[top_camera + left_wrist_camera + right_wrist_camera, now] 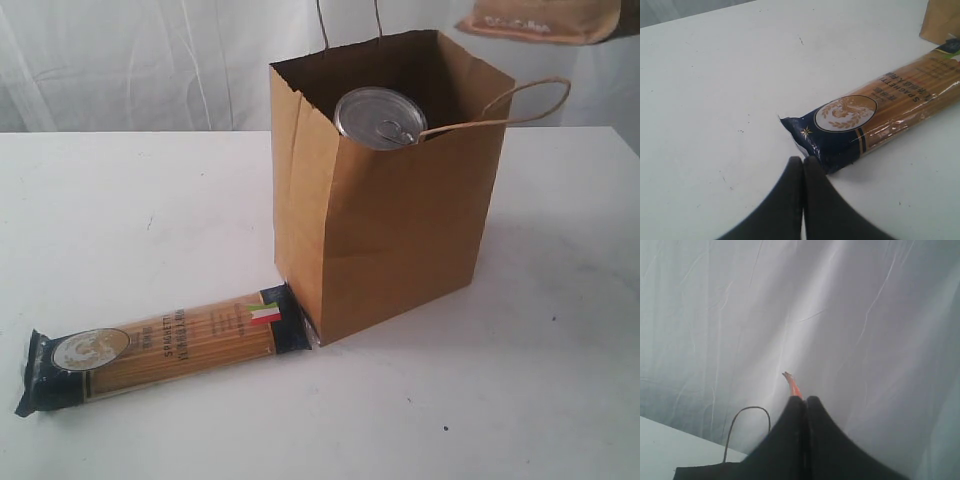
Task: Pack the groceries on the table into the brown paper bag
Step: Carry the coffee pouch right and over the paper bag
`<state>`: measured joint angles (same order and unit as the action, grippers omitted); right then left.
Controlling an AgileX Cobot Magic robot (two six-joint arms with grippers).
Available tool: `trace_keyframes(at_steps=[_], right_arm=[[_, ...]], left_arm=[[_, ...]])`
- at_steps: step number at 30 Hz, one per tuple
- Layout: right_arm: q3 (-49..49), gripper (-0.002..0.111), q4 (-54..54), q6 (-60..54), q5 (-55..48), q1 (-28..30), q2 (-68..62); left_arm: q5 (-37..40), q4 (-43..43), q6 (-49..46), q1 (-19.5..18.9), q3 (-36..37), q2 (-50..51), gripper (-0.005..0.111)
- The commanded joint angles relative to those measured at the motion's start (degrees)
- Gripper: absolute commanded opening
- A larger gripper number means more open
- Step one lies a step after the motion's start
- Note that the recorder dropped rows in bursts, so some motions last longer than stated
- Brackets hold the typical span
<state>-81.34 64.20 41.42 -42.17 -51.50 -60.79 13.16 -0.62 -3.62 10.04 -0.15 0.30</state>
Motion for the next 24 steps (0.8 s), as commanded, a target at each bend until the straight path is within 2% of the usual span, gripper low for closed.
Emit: trace_keyframes(at_steps=[1, 6, 24], right_arm=[[2.82, 0.000, 5.75, 4.12, 1.57, 0.93, 0.70], [4.98, 0.000, 10.45, 9.83, 4.56, 3.68, 0.70], [5.55, 0.000, 10.95, 13.30, 15.68, 13.46, -6.87]], left_arm=[[0.17, -0.14, 0.10, -0.25, 0.15, -0.30, 0.000], [0.17, -0.14, 0.10, -0.25, 0.15, -0.30, 0.000], [0.17, -0.14, 0.10, -0.25, 0.15, -0.30, 0.000]])
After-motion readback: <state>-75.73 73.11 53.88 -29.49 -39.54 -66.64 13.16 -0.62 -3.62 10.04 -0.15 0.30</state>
